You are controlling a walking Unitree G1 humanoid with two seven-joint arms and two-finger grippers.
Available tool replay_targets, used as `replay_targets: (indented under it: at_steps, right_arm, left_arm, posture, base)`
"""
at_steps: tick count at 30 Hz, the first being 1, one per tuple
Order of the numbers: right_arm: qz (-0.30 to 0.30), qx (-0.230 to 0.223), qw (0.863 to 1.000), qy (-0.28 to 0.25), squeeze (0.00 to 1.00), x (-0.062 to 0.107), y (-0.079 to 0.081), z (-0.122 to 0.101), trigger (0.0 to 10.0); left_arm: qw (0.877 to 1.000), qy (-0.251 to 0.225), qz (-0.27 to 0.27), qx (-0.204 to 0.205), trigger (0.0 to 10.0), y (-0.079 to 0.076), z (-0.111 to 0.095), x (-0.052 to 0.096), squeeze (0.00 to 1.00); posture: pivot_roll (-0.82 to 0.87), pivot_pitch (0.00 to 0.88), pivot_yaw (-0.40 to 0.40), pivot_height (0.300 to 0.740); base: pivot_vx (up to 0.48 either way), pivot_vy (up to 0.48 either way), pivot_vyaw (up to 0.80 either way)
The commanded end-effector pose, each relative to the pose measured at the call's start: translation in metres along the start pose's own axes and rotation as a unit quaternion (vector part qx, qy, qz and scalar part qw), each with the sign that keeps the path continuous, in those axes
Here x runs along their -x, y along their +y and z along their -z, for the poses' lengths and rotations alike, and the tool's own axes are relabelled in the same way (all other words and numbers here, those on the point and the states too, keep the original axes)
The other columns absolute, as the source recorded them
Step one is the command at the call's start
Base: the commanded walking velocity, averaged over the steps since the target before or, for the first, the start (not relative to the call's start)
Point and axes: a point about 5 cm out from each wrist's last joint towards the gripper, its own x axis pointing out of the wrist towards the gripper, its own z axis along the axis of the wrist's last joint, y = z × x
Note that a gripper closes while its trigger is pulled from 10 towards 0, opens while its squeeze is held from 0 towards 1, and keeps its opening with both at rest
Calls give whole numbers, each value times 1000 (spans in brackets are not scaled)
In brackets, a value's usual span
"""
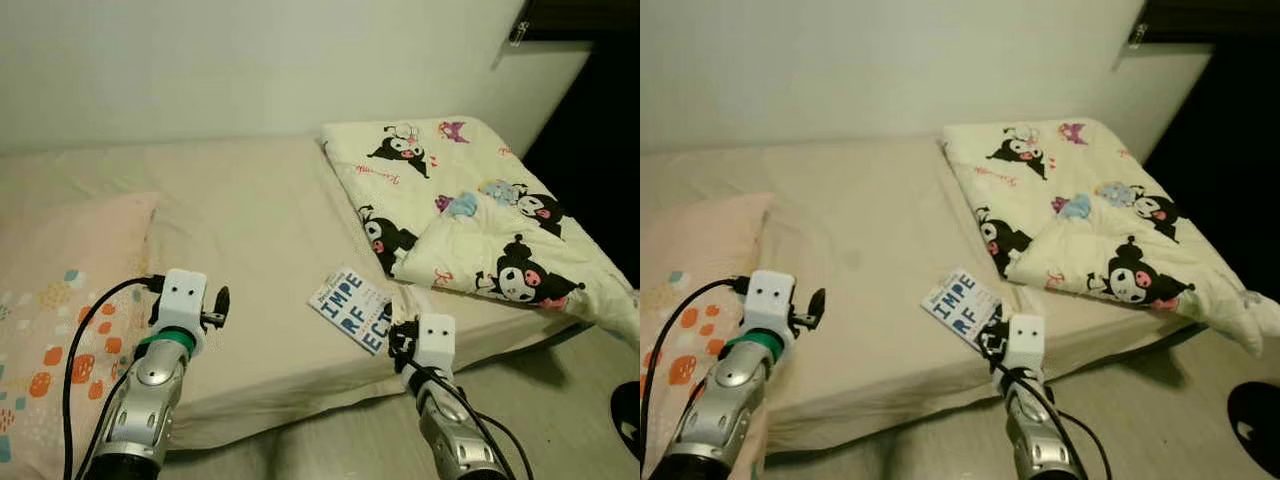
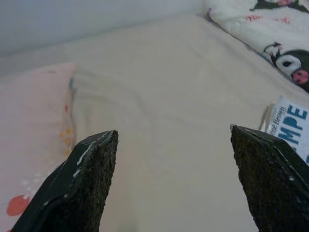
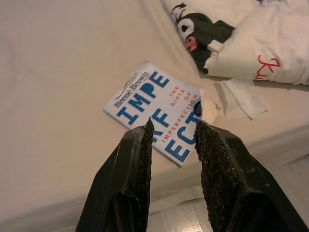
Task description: Clean up the room
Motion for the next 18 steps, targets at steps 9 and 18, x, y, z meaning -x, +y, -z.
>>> replay_targets:
  at_steps: [9, 18]
  right_arm:
    - [-5, -4, 1000, 17, 0, 1, 3, 8, 10000]
    - [23, -33, 999, 24, 0, 1, -5, 11, 10000]
  left_arm:
    - [1000, 10, 11, 0, 10000, -1, 4, -6, 0]
    - [999, 15, 32, -9, 10000, -7, 0, -11, 0]
  posture:
    - [108, 0, -34, 740]
    - [120, 5, -1, 740]
  base:
    - [0, 0, 385]
    - [0, 0, 0]
